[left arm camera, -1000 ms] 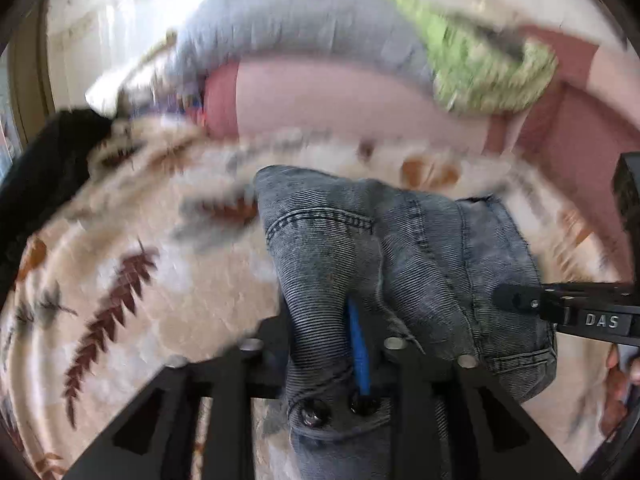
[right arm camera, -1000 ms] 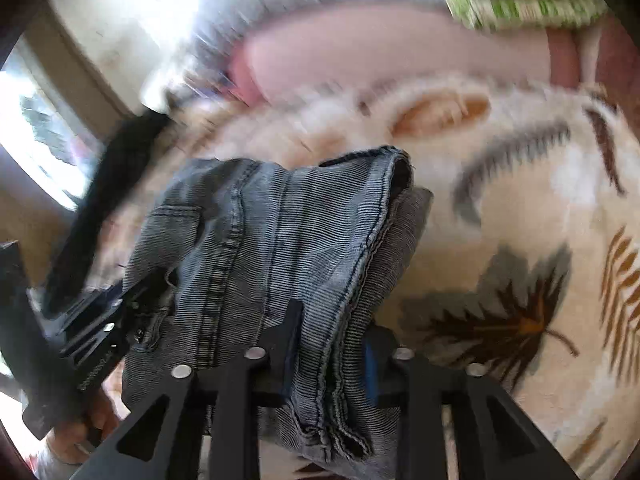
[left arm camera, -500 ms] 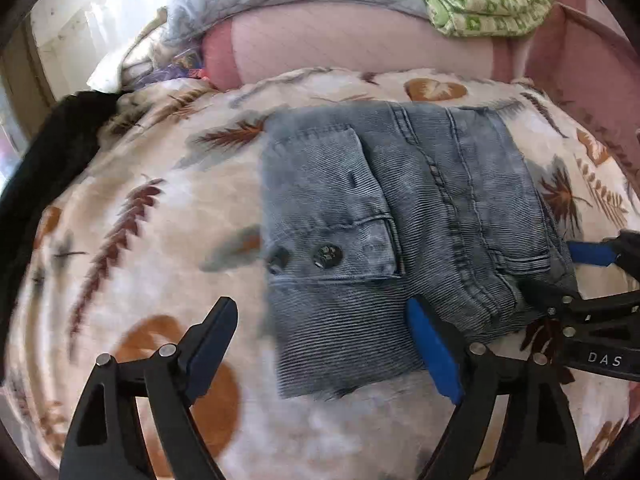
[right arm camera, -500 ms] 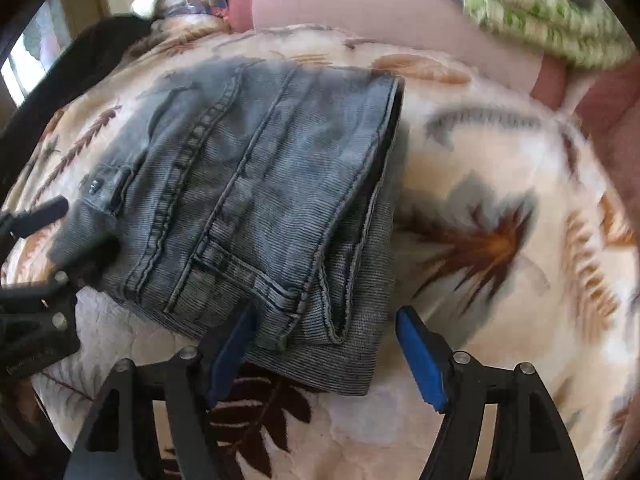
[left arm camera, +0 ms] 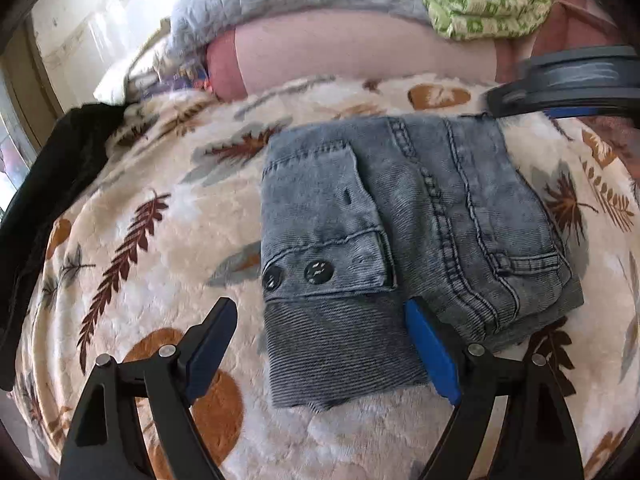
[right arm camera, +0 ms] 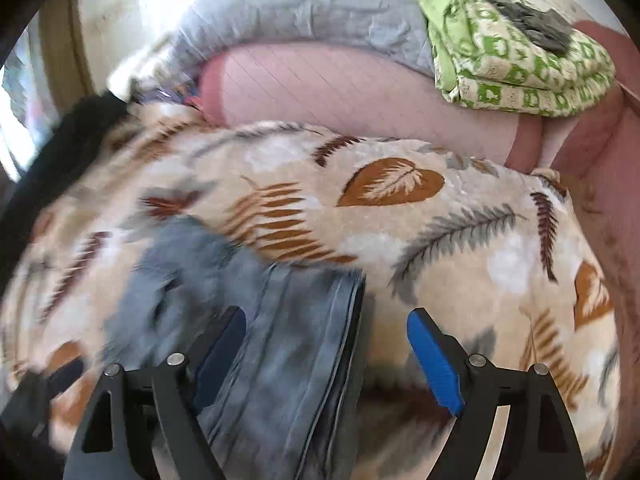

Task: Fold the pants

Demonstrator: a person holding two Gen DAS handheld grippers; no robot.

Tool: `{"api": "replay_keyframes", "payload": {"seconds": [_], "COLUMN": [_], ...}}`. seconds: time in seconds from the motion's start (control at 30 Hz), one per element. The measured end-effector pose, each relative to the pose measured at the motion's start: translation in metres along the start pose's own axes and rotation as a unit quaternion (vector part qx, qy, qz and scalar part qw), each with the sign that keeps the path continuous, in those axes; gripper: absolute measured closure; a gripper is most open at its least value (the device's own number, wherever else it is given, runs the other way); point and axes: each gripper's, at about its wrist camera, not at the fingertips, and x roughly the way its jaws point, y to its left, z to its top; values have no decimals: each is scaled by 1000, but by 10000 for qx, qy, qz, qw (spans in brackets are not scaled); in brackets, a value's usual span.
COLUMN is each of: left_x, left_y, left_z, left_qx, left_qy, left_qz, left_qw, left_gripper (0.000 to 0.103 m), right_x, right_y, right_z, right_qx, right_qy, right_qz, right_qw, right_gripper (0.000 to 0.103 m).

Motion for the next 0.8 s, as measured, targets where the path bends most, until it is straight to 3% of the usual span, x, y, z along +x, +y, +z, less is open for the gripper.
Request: {"api": "replay_keyframes", "payload": {"seconds": [0.07,0.1,0.17,0.37,0.57,0.8], "left_x": [0,0,-1,-28,-75,-112], "left_y": [0,2,6,17,30,22], "left_z": [0,1,2,-1,-10,-23], "left_qx": [-4,-55,-147,-402,-953,-917], "left_qy": [11,32,102,-100,-278,-301], "left_qz": [-8,-103,-227,-417,-716,-471], "left_qw": [10000,9999,9996,9983,9925,9942], "left_gripper": [17,17,17,17,17,17], "right_x": [48,77,78,-5,-102,-150], "right_y": [-4,-7,-18,-36,-50,-28], "right_z": [1,-6,-12,-36,-94,-155], "right_qx": [4,18,307,266,703,470], "right_qy": [543,1034,920,151,-481,-256], "right_qz": [-333,-414,-270,-90,1039,1375], "right_qw": [9980,9938,9949,9995,9909,9891], "right_gripper": [17,15,7,6,4,0]}}
